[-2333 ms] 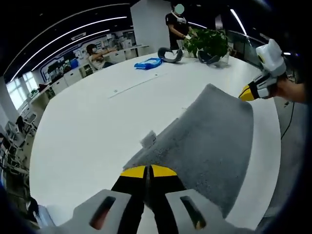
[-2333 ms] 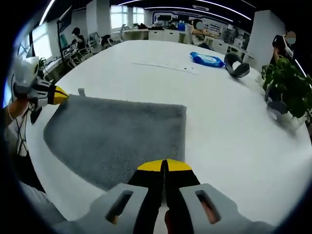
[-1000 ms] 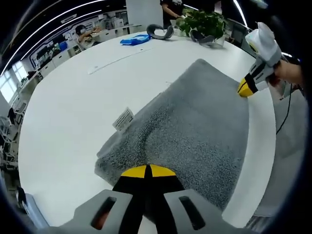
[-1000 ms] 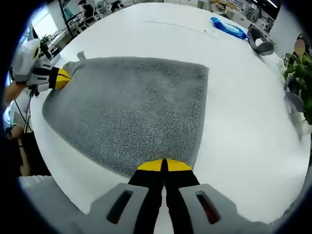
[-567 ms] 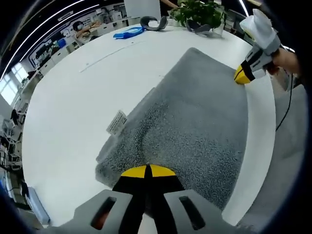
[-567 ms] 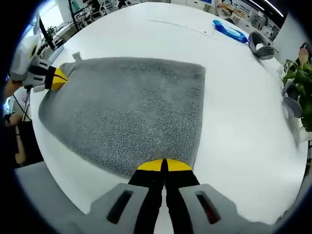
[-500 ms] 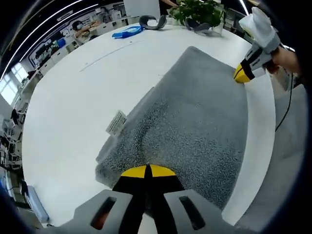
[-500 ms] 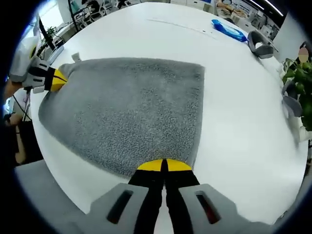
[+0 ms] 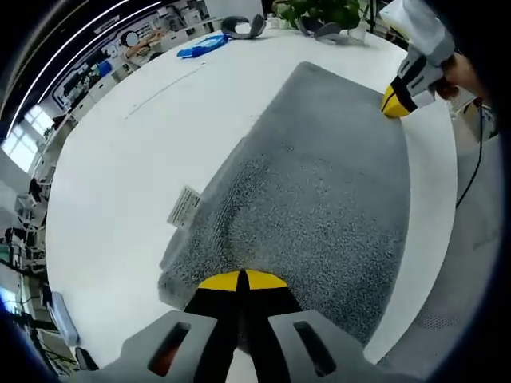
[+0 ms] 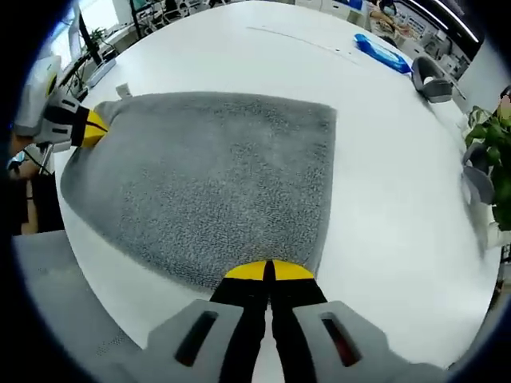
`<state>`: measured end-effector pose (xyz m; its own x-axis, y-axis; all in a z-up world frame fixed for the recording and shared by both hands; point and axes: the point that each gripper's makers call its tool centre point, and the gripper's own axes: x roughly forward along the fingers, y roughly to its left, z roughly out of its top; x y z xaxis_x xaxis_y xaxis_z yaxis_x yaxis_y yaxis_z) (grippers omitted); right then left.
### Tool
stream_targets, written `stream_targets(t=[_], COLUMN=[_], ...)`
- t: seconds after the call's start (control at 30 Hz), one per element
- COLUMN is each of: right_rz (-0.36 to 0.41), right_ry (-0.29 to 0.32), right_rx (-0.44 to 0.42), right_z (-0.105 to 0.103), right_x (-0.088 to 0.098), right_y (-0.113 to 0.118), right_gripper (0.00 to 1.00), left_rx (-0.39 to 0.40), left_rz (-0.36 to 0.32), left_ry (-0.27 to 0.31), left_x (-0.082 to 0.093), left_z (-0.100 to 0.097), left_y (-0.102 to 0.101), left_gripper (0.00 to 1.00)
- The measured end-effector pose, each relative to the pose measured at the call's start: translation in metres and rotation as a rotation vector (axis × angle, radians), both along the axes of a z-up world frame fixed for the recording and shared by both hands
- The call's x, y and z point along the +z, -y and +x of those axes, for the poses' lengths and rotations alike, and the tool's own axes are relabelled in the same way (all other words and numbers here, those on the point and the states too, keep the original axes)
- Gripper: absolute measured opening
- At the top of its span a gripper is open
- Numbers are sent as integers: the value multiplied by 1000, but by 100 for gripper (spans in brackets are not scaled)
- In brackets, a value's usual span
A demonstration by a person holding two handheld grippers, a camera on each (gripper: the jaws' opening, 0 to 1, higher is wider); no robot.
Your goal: Fold the towel on the table until its edges align and the towel forms a compact rectangular stack.
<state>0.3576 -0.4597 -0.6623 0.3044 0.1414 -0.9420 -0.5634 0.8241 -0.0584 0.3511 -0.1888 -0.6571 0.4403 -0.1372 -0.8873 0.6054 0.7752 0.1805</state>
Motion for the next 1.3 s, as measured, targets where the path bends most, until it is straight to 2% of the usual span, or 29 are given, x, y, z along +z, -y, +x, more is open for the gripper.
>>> stream_targets(t=[0.33,0.57,0.73,1.03,1.3], right_rz=[-34,-3,-36,-32,-7], right_ry=[32,-15,-31,36,48], right_rx=[63,44,71,83,72], right_z=[9,15,20,31,37], right_x=[1,1,1,1,1], right_y=[11,14,13,15,15], right_gripper=[0,0,0,0,0], left_rx=[71,54,63,73,68], left_rz=[-24,-18,-36,-45,-50], left_ry=[11,24,9,17,5], left_x=[0,1,1,1,1], left_z=[-11,-13,-14,-14,-13], left_y=[13,15,16,19,20], left_gripper=[1,1,1,1,1])
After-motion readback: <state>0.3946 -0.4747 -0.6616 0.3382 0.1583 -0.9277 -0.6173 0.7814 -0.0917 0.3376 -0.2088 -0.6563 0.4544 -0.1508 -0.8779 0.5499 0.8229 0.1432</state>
